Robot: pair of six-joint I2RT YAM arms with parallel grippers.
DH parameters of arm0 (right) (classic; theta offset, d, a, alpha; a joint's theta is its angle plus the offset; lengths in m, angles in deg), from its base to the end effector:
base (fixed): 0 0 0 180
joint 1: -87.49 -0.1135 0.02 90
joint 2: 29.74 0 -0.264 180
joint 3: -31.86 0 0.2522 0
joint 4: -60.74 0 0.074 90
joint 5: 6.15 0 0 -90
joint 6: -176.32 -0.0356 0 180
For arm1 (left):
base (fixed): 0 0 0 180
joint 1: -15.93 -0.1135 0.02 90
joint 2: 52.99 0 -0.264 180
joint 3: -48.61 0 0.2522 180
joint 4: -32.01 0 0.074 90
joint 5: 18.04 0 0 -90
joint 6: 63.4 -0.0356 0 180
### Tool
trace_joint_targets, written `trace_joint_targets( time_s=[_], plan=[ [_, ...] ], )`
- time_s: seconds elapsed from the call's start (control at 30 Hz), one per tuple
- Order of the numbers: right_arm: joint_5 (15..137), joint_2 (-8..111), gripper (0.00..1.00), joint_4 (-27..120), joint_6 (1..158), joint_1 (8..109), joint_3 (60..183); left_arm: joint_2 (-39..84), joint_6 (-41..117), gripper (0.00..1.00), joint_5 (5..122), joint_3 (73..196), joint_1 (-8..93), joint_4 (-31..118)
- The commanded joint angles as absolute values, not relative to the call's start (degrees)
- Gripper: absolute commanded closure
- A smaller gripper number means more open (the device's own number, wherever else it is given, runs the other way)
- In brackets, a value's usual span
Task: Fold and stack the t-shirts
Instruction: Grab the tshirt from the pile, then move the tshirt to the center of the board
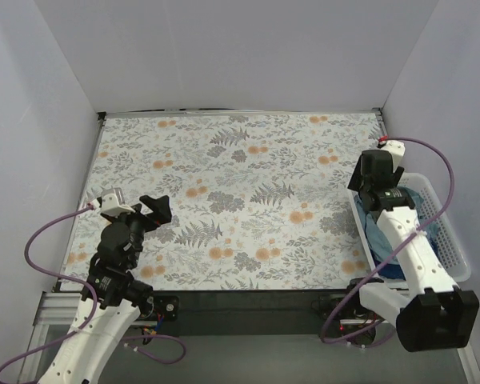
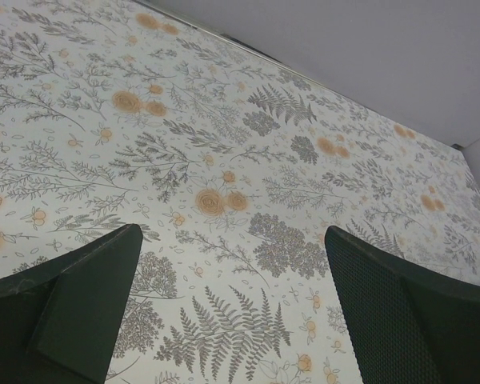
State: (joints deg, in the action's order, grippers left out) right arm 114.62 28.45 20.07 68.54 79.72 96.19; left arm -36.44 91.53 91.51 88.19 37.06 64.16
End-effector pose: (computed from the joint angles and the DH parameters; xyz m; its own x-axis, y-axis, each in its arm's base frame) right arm 0.2182 0.0114 0.3055 -0.4428 0.2044 -0.8730 0.4585 0.8883 -0.0246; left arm 0.1024 -0.0268 0.2703 -0.0912 -0.8799 -0.4664 -0.1206 0.4747 -0.8719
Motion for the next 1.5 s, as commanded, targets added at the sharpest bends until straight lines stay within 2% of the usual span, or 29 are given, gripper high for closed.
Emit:
trace_joint_targets(
  time_s=[0.0, 0.1, 0.27, 0.33, 0.6, 0.7, 0.73, 0.83, 0.9, 1.03, 1.1, 1.17, 1.3, 1.33, 1.43, 1.47],
  plan=[
    [119.55, 34.49, 0.31, 22.37, 68.64, 82.30, 100.38, -37.88, 90.50, 0.02, 93.14, 87.33, 37.20, 63.35],
    [112.34, 41.52, 0.34, 23.77, 72.86, 84.59, 101.70, -38.58, 90.32, 0.02, 93.06, 87.24, 37.20, 63.17],
    [103.39, 44.35, 0.41, 28.68, 77.70, 86.96, 98.72, -39.02, 90.15, 0.02, 92.88, 87.07, 37.47, 63.09],
    [100.13, 44.61, 0.48, 30.36, 77.88, 88.96, 97.57, -39.02, 90.15, 0.02, 92.79, 86.98, 37.47, 63.00],
    [95.72, 47.51, 0.57, 35.11, 78.41, 91.36, 93.01, -38.58, 89.79, 0.02, 92.44, 86.89, 37.64, 62.73],
    [94.84, 47.43, 0.66, 36.26, 78.50, 91.62, 91.77, -38.41, 89.71, 0.02, 92.18, 86.89, 37.64, 62.73],
    [94.93, 47.25, 0.77, 36.17, 78.41, 91.62, 91.77, -38.49, 89.71, 0.02, 92.18, 86.89, 37.64, 62.73],
    [93.61, 44.19, 0.99, 34.34, 78.32, 91.53, 92.81, -38.23, 89.70, 0.02, 91.82, 86.89, 37.64, 62.65],
    [94.57, 41.73, 0.99, 31.79, 77.79, 91.01, 94.92, -37.97, 89.62, 0.02, 91.65, 86.89, 37.73, 62.65],
    [95.10, 36.88, 0.99, 24.06, 77.96, 87.68, 106.85, -37.61, 89.44, 0.02, 91.47, 86.89, 37.64, 62.38],
    [95.89, 37.58, 0.99, 19.23, 78.41, 83.64, 118.35, -37.26, 89.53, 0.02, 91.56, 86.80, 37.73, 62.38],
    [96.51, 39.24, 0.99, 16.58, 78.93, 77.06, 130.88, -37.00, 89.53, 0.02, 91.56, 86.89, 37.73, 62.38],
    [96.16, 46.34, 0.99, 14.81, 78.94, 62.30, 147.26, -36.56, 89.53, 0.02, 91.82, 86.98, 37.73, 62.38],
    [96.51, 47.76, 0.99, 14.90, 78.93, 55.91, 150.18, -36.47, 89.53, 0.02, 91.91, 86.98, 37.64, 62.38],
    [95.56, 54.53, 0.99, 15.34, 79.20, 44.91, 158.11, -36.30, 89.62, 0.02, 92.09, 87.07, 37.64, 62.38],
    [94.85, 56.20, 0.96, 15.17, 79.11, 42.78, 159.34, -36.30, 89.53, 0.02, 92.17, 86.98, 37.64, 62.38]
  ],
)
